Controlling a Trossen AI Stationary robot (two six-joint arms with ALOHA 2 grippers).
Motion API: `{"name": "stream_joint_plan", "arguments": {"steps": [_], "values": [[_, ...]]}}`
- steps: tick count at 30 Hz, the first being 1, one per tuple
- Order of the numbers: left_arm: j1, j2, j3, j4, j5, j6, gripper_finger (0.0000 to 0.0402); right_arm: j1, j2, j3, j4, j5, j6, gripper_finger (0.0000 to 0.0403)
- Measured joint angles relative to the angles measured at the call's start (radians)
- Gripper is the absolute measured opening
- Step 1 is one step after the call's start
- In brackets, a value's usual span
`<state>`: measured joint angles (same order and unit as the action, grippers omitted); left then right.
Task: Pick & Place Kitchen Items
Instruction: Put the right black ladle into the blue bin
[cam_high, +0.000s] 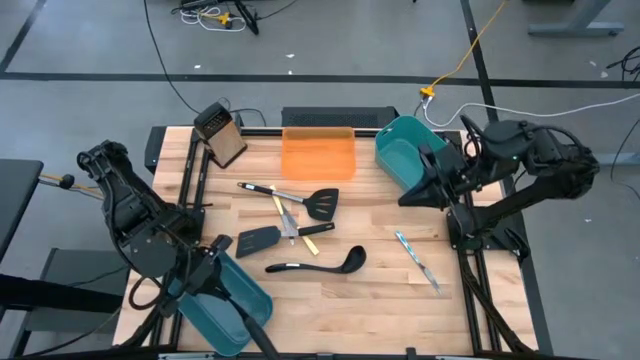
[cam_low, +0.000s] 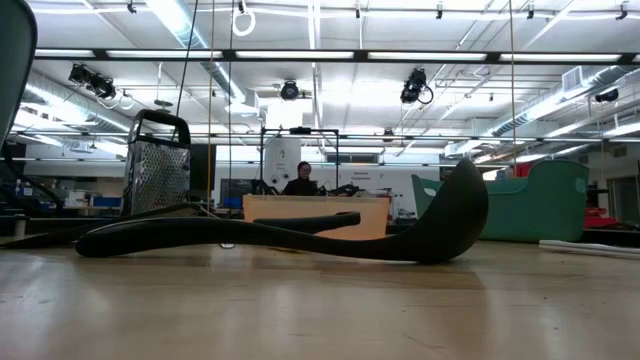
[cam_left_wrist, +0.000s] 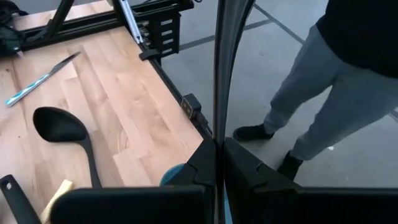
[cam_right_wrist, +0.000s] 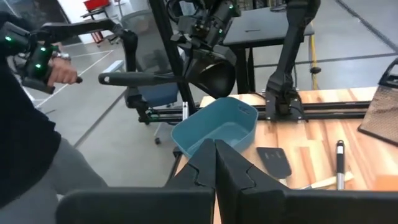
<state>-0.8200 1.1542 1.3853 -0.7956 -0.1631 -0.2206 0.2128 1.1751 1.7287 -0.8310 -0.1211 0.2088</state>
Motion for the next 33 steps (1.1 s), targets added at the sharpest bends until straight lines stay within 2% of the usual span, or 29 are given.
{"name": "stream_joint_plan", "arguments": {"steps": [5,16,33], "values": [[-0.010,0.000,0.000,0.000,-0.006,-0.001,0.0014,0.047,0.000,0.000,0.002,0.078,0.017,0.0000],[-0.048,0.027,-0.001,-0.031,-0.007,-0.027,0.0014,0.091,0.000,0.000,0.003,0.164,0.018,0.0000],[-0.111,0.031,-0.149,0.050,-0.019,-0.060,0.0014,0.093,0.000,0.000,0.009,0.164,0.018,0.0000]]}}
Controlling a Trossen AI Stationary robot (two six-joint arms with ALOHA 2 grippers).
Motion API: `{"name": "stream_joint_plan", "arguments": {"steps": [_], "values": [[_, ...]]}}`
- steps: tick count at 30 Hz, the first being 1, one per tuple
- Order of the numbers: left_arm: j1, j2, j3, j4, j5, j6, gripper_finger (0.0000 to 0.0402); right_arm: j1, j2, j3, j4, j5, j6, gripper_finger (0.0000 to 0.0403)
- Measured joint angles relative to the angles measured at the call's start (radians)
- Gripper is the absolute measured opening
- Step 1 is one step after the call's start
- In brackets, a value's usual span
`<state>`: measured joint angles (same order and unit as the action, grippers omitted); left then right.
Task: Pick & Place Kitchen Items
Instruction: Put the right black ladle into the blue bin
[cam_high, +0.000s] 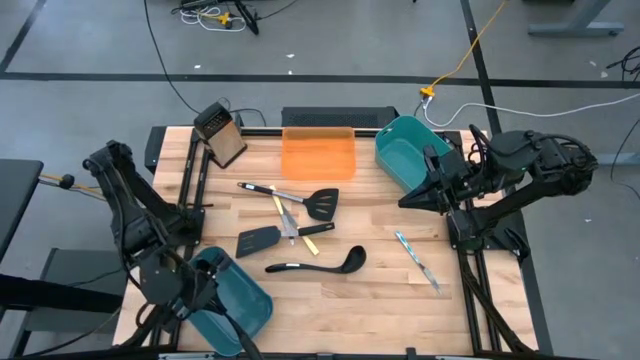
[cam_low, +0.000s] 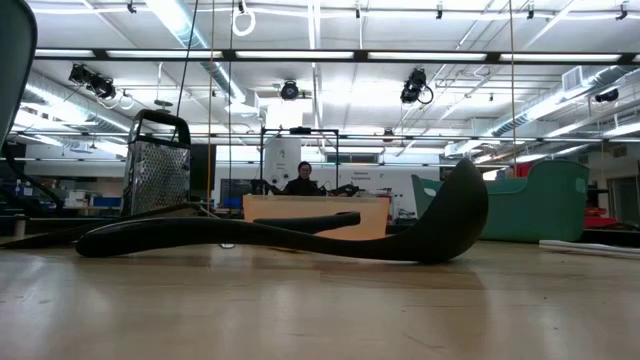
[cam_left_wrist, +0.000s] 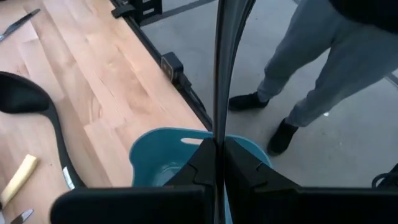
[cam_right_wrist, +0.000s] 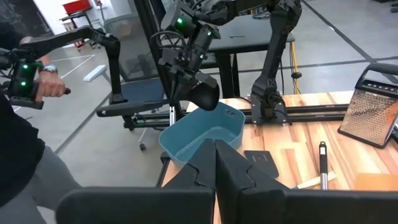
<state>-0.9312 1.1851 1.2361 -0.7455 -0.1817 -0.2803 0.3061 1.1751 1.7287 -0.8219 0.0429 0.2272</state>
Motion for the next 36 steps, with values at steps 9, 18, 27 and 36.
{"name": "stream_joint_plan", "arguments": {"steps": [9,18,27,36], "values": [[-0.006,0.001,-0.108,0.071,0.038,-0.008,0.0014,0.000,0.000,0.000,0.000,0.000,0.005,0.0000],[-0.013,0.001,-0.212,0.126,0.077,0.008,0.0014,0.000,0.001,0.000,-0.001,0.000,0.028,0.0002],[-0.014,0.001,-0.282,0.198,0.105,0.030,0.0014,0.000,0.002,0.000,-0.001,0.001,0.027,0.0002],[-0.015,0.001,-0.353,0.238,0.165,0.061,0.0014,0.000,0.002,0.000,-0.001,0.001,0.027,0.0002]]}}
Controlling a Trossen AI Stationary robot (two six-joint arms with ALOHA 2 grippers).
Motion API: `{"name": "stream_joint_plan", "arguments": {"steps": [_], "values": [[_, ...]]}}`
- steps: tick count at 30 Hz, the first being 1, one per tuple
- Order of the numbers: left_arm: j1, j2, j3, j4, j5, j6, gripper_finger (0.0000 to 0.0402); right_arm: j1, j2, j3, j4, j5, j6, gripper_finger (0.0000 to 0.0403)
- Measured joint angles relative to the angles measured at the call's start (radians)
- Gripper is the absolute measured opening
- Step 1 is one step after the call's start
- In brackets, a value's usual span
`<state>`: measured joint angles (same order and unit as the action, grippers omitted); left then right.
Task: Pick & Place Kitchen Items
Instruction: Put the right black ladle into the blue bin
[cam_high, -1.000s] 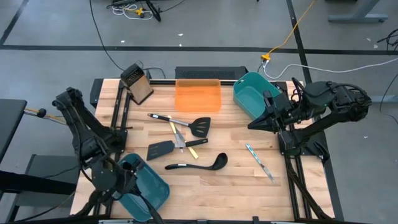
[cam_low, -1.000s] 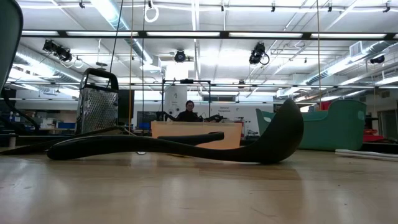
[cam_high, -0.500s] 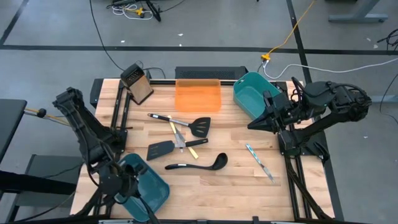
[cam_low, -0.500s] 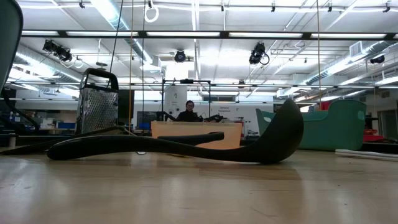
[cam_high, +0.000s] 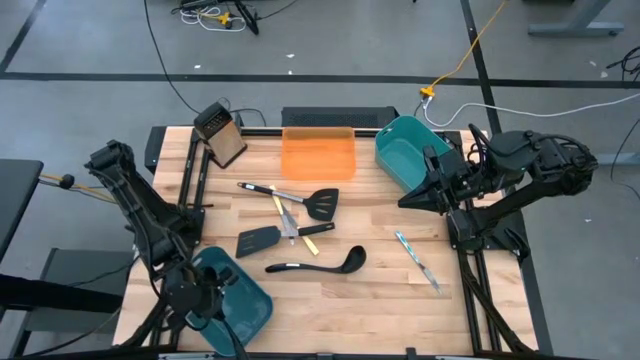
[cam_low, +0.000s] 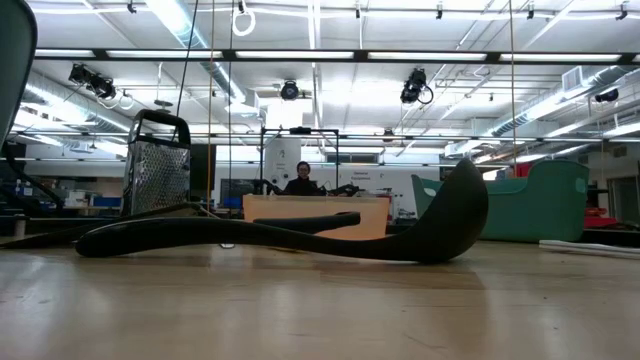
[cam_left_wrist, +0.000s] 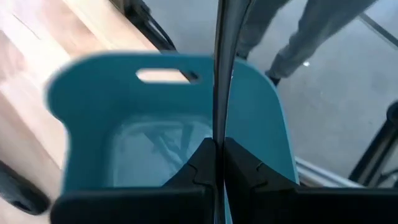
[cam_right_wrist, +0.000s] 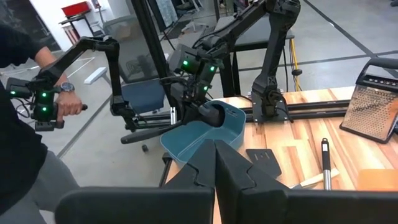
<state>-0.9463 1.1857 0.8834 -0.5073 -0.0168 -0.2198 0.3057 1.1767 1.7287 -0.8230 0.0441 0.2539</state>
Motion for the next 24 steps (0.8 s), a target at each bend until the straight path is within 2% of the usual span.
{"name": "stream_joint_plan", "arguments": {"steps": [24], "values": [[-0.001,0.000,-0.051,0.004,0.041,0.028,0.0016,0.000,0.000,0.000,0.000,0.000,0.000,0.0002]]}}
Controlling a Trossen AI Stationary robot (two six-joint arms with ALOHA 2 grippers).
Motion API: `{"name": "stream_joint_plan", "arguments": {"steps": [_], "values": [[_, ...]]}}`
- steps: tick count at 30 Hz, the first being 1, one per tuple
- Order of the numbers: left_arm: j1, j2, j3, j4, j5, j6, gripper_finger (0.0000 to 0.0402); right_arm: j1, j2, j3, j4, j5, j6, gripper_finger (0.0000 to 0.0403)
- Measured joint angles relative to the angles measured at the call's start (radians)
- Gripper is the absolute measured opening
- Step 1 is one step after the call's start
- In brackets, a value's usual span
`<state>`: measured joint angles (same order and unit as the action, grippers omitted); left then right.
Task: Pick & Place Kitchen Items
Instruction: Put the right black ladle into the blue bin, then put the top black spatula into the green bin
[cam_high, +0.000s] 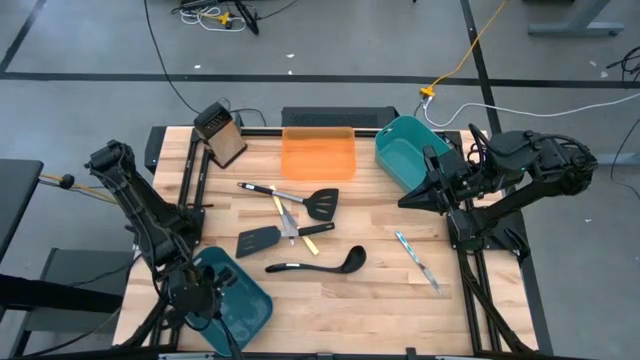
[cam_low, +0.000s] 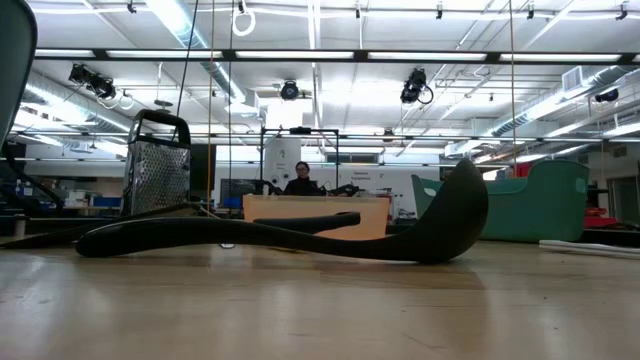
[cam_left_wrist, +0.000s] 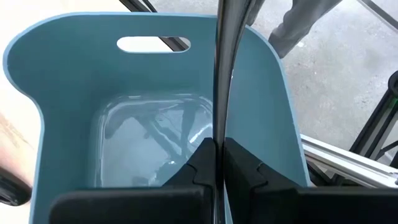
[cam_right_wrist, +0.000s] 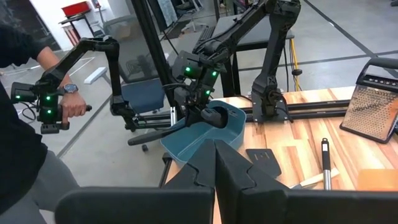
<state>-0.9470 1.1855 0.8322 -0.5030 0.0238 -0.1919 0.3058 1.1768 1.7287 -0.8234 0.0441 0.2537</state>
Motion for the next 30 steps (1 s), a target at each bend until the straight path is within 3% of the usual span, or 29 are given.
{"name": "stream_joint_plan", "arguments": {"steps": [11,30], "values": [[0.000,0.000,0.000,0.000,0.001,0.002,0.0025,0.000,0.000,0.000,0.000,0.000,0.001,0.0002],[0.000,0.000,0.000,0.000,0.034,-0.011,0.0077,0.000,0.000,0.000,0.000,-0.001,0.003,0.0002]]}}
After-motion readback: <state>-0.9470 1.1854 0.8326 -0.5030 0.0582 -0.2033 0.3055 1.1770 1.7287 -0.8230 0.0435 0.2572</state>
